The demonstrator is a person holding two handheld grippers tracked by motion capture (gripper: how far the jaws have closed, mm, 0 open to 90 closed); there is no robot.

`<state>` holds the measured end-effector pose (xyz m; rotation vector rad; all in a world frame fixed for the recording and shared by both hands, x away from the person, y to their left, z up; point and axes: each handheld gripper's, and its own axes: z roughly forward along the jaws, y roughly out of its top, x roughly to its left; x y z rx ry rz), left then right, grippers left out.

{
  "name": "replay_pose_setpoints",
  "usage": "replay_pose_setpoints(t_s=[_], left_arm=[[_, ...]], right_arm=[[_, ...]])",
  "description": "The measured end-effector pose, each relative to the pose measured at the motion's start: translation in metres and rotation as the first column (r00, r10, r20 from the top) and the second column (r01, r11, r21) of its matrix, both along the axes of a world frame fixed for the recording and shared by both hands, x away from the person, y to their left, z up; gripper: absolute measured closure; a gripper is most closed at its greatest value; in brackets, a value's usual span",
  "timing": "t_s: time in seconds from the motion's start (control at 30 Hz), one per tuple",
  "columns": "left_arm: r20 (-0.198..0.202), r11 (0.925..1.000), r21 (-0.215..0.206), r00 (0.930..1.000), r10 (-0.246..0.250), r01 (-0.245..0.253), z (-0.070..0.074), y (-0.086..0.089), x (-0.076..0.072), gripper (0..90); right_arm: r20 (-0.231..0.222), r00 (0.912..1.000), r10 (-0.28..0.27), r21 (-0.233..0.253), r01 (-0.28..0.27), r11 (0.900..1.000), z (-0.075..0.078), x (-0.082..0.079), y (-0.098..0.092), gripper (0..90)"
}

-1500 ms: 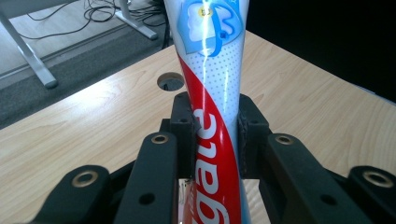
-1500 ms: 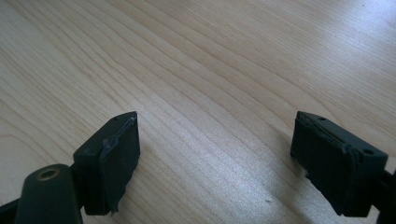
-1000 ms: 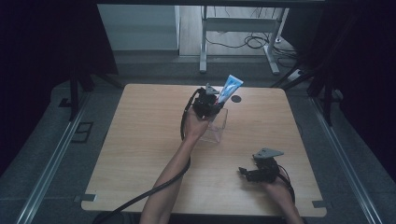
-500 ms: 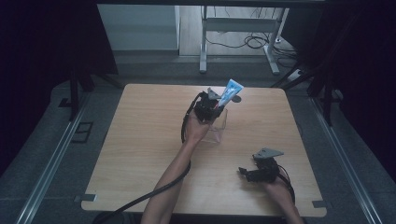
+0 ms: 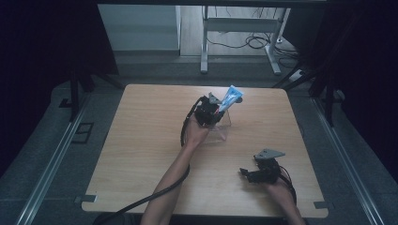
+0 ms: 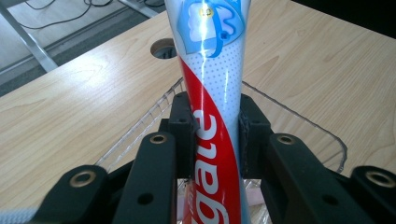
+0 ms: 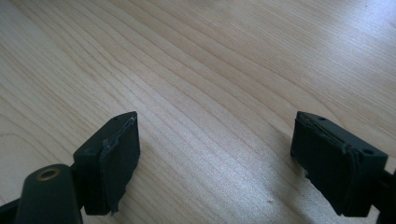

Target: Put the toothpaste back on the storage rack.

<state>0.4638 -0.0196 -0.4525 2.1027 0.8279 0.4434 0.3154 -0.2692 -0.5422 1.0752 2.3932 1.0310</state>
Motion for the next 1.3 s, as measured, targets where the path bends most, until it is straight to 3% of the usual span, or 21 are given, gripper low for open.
replay_pose_setpoints(t_s=[0.23,0.5,0.67,0.83,0.97,1.17,1.3], left_arm=[[-0.017,0.9999,-0.008,0.9998,-0.012,0.012,-0.0018,0.0027,0.0001,71.3],[-0.009,0.9994,0.027,0.9997,-0.021,0.021,-0.0012,0.0014,-0.0014,69.4],[0.004,0.996,0.083,0.9995,-0.031,0.031,-0.0021,-0.0009,-0.0046,67.1],[0.004,0.9931,0.111,0.9993,-0.038,0.038,-0.0017,-0.0017,-0.0066,67.1],[0.017,0.9828,0.182,0.9991,-0.038,0.034,-0.0049,-0.0043,-0.0078,64.2],[0.02,0.9872,0.157,0.9994,-0.03,0.026,-0.0042,-0.0017,-0.0079,58.7],[-0.01,0.9921,0.124,0.9999,-0.014,0.015,-0.0032,0.0031,-0.0062,51.2]], right_arm=[[0.0,1.0,0.0,0.0,0.0,1.0,0.0,-0.0001,0.0,15.6],[0.0,1.0,0.0,0.0,0.0,1.0,0.0,0.0,0.0,15.6],[0.0,1.0,0.0,-0.001,0.0,1.0,0.0,0.0,0.0,15.6],[0.0,1.0,0.001,-0.001,-0.001,1.0,0.0,0.0,0.0,15.6],[0.001,1.0,0.001,-0.001,-0.001,1.0,0.0,0.0001,0.0,15.6],[0.002,1.0,0.001,-0.001,-0.001,1.0,0.0,0.0,0.0,15.6],[0.0,1.0,0.001,-0.001,-0.001,1.0,-0.0001,0.0,0.0,15.6]])
